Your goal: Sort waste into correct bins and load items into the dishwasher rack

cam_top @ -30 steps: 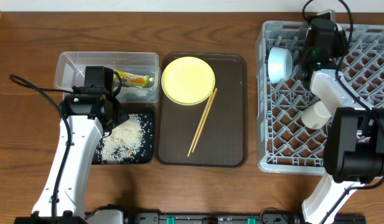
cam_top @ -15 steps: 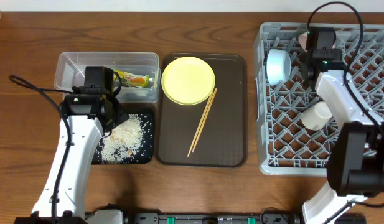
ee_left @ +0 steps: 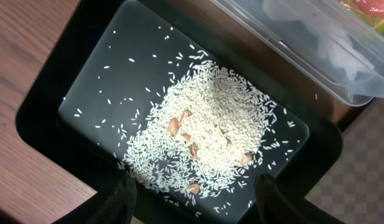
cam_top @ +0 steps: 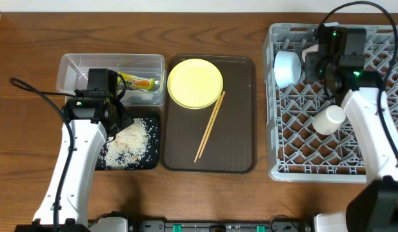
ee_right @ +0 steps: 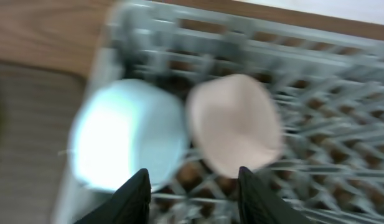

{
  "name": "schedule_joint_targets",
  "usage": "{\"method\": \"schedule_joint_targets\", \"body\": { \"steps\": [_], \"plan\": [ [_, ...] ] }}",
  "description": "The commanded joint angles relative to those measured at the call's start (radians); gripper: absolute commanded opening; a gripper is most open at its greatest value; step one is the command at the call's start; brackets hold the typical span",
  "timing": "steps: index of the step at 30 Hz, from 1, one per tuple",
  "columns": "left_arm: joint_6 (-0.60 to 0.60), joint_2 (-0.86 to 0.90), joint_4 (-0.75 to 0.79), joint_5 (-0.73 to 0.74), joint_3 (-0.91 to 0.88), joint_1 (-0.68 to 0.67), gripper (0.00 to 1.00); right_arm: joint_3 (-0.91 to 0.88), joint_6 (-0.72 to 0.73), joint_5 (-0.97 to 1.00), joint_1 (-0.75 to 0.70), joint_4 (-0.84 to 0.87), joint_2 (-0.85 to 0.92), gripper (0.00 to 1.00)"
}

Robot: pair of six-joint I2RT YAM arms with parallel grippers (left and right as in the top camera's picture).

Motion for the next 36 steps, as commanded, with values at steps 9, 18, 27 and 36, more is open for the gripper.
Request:
{"method": "schedule_joint_targets", "body": {
  "steps": [9,18,27,36],
  "plan": [
    [-0.006,-0.014,-0.002,-0.019,0.004,0.005,0.64,-0.003,0.073,-0.461,0.164,-0.161,-0.011,0.43],
    [-0.006,-0.014,-0.002,-0.019,0.004,0.005,0.64,-0.004,0.164,-0.221,0.439,-0.175,0.089,0.43],
    [-0.006,-0.014,-0.002,-0.019,0.004,0.005,0.64,-0.004,0.444,-0.098,0.594,-0.155,0.274,0.38],
    [-0.006,-0.014,-0.002,-0.019,0.004,0.005,0.64,-0.004,0.615,-0.002,0.659,-0.109,0.398,0.36]
  ]
}}
